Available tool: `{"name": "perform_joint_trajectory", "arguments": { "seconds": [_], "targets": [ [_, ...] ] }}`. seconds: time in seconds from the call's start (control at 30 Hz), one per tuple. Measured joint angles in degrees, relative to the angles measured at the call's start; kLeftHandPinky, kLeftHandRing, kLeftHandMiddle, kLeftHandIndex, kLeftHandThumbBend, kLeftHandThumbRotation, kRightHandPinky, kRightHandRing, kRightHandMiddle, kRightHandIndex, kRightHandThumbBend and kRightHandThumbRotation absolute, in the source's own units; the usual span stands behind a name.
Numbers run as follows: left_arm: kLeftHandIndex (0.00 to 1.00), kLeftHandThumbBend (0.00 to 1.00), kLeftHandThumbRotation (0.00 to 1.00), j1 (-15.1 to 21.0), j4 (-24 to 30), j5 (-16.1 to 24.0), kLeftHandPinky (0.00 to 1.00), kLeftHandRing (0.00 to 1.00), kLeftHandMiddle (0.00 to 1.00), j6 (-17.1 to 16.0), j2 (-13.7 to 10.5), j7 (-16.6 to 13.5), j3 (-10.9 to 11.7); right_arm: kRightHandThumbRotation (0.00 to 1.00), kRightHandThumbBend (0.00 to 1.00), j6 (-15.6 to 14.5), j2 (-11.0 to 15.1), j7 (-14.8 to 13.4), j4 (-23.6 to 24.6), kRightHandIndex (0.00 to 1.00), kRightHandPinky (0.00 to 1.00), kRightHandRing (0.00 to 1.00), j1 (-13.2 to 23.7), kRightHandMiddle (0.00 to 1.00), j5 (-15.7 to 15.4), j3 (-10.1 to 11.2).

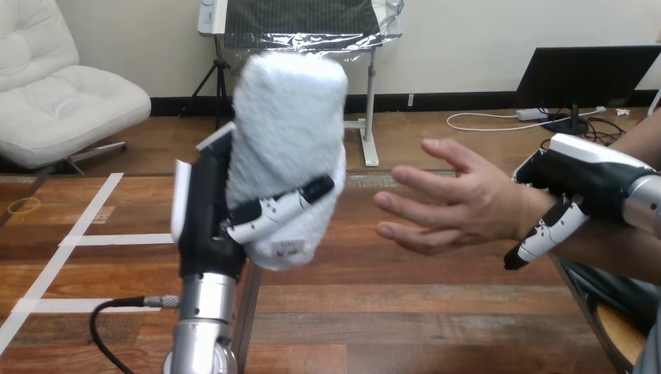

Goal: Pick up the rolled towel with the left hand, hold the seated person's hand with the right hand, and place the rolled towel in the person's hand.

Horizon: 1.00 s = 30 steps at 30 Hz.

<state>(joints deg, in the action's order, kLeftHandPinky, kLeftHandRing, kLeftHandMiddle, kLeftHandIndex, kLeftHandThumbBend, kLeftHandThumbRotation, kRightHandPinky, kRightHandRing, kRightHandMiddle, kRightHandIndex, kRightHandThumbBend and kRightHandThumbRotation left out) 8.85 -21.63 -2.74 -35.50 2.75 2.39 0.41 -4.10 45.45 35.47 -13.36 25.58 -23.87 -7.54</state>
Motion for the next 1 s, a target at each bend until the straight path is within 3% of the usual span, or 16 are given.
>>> {"name": "perform_joint_trajectory", "arguments": {
  "seconds": [0.5,1.0],
  "targets": [
    [0.39,0.58,0.0,1.3,-10.3,0.17,0.26,0.32,0.37,-3.65,0.02,1.7,-0.44,0.08,0.93,-1.11,-0.01,1.29,1.89,0.39,0.22,0.3,1.76,0.37,0.42,0.03],
    [0.4,0.6,0.0,2.04,-17.3,0.85,0.28,0.33,0.39,-6.34,0.05,1.87,-1.64,0.07,0.94,-0.95,-0.13,1.96,2.58,0.37,0.21,0.29,3.68,0.35,0.96,-0.02]
  ]
}}
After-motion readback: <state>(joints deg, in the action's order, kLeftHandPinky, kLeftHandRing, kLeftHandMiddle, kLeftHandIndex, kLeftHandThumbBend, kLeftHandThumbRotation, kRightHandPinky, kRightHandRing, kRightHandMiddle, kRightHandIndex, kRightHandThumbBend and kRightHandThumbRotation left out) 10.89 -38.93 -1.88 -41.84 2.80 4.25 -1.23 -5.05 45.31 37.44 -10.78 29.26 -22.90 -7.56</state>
